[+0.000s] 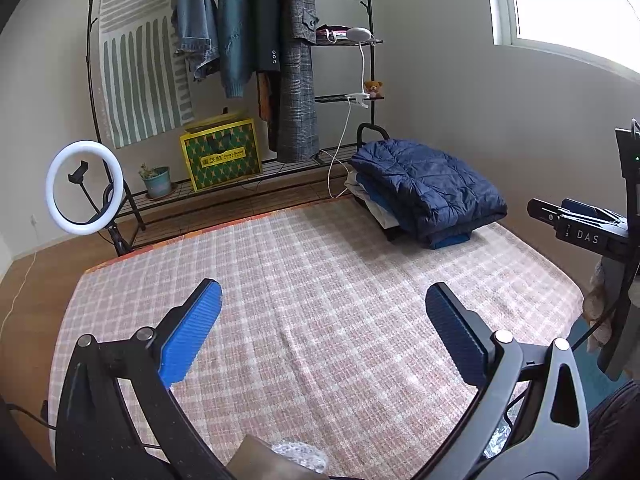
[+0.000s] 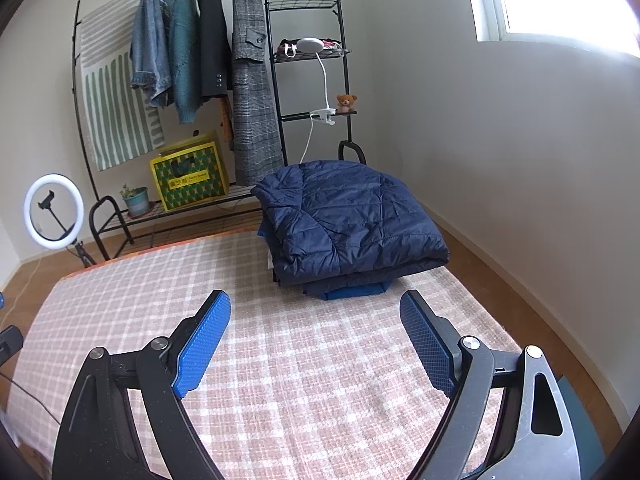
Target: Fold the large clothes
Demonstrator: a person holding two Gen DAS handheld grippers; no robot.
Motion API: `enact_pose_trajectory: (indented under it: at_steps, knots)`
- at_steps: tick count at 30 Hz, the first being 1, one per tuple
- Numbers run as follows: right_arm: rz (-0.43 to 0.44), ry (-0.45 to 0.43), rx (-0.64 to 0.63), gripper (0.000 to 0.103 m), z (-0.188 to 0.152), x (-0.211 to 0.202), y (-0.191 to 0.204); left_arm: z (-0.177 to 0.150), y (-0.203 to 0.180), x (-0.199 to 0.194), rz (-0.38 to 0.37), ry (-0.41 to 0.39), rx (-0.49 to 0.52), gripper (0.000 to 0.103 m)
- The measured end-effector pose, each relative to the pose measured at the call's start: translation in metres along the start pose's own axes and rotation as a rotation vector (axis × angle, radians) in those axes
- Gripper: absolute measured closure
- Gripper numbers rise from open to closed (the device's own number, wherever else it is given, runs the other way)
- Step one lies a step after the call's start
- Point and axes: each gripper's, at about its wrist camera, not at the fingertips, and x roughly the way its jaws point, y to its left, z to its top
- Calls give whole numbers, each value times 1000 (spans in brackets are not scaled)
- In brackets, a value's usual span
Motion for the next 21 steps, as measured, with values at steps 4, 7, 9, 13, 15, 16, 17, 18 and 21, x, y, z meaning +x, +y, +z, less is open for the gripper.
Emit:
enact_pose_trajectory:
  at_steps: [4, 7, 9, 13, 15, 16, 17, 18, 21]
  knots:
    - [2, 2, -3, 16, 0, 1, 1, 0, 0, 1, 2, 1, 0, 0]
    - [4, 4, -6, 16, 0, 2, 2, -1, -1, 1, 4, 1, -1, 0]
    - [4, 4, -5, 16, -1, 1, 3, -1, -1, 1, 3, 2, 0, 0]
    - [5, 6, -3, 16, -2, 0, 3, 1, -3, 0, 3, 3, 0, 0]
    - [5, 6, -4, 16, -2, 0, 3, 2, -4, 0, 6, 1, 0, 0]
    - [6, 7, -5, 16, -2, 0, 3, 1, -3, 0, 4, 1, -1, 0]
    - [7, 7, -7, 16, -2, 0, 4, 1, -3, 0, 4, 2, -1, 0]
    - [5, 6, -8, 16, -2, 0, 4, 1, -3, 0, 3, 2, -1, 0]
    - [3, 7, -5, 16, -3, 0, 4, 1, -4, 0, 3, 1, -2, 0]
